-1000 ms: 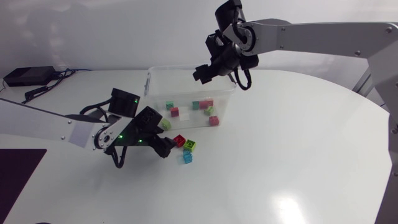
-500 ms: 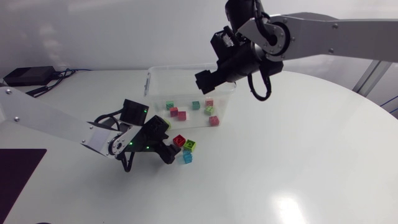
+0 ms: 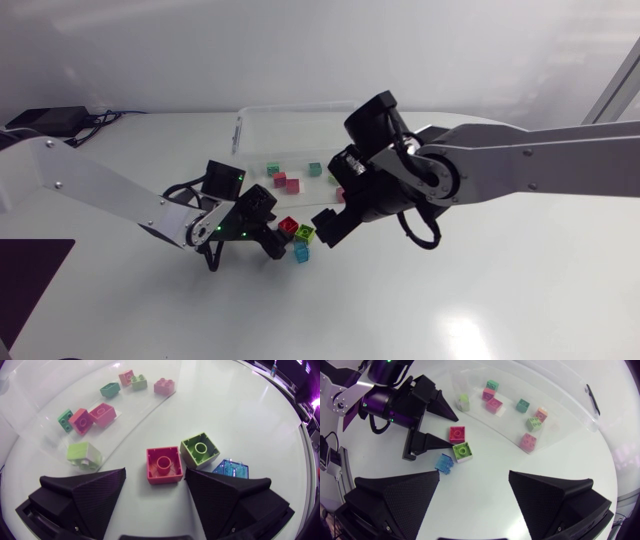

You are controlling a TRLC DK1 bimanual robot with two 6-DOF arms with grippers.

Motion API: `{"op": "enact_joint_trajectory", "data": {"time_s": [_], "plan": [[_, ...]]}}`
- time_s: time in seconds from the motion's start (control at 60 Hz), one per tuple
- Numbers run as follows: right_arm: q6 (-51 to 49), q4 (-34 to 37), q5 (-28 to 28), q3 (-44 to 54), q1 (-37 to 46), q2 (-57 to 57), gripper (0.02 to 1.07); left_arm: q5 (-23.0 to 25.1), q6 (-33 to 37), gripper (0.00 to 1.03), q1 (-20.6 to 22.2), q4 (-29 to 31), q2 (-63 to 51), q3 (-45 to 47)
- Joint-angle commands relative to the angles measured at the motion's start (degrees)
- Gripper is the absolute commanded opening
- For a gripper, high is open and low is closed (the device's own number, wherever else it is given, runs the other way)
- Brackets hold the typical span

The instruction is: Place the duplo bricks in the container

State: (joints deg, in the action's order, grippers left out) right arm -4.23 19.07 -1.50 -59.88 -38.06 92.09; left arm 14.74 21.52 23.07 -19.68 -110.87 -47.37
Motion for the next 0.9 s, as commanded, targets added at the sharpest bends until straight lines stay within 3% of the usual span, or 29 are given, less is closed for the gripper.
{"op": "enact_joint_trajectory", "data": {"time_s": [0.0, 0.083, 0.167, 0.183, 0.5, 0.683, 0.883], "plan": [[0.8, -1.0, 0.0, 0.9, -1.9, 2.6, 1.02, 0.3, 1.2, 0.67, 0.4, -1.1, -2.2, -2.0], [1.1, -1.3, 0.8, -0.1, -3.7, 4.8, 1.02, 0.4, 1.2, 0.50, 0.7, -1.5, -2.3, -2.0], [1.3, -1.1, 1.7, -1.6, -4.7, 6.8, 1.02, 0.4, 1.2, 0.20, 0.7, -2.2, -2.1, -1.7], [1.4, -1.0, 1.8, -1.9, -4.8, 7.2, 1.02, 0.4, 1.2, 0.18, 0.7, -2.6, -1.9, -1.5], [4.2, 3.3, 1.9, -8.6, -5.8, 14.6, 1.02, 1.5, 0.9, 0.15, -2.8, -2.8, 9.6, 6.1], [5.0, 6.8, 1.9, -13.5, -6.7, 18.6, 1.00, 5.5, 0.6, 0.16, -8.5, 3.9, 25.2, 9.3], [6.6, 12.0, 1.8, -19.0, -6.9, 22.8, 0.93, 8.3, -2.4, 0.16, -14.0, 8.2, 35.5, 6.2]]}}
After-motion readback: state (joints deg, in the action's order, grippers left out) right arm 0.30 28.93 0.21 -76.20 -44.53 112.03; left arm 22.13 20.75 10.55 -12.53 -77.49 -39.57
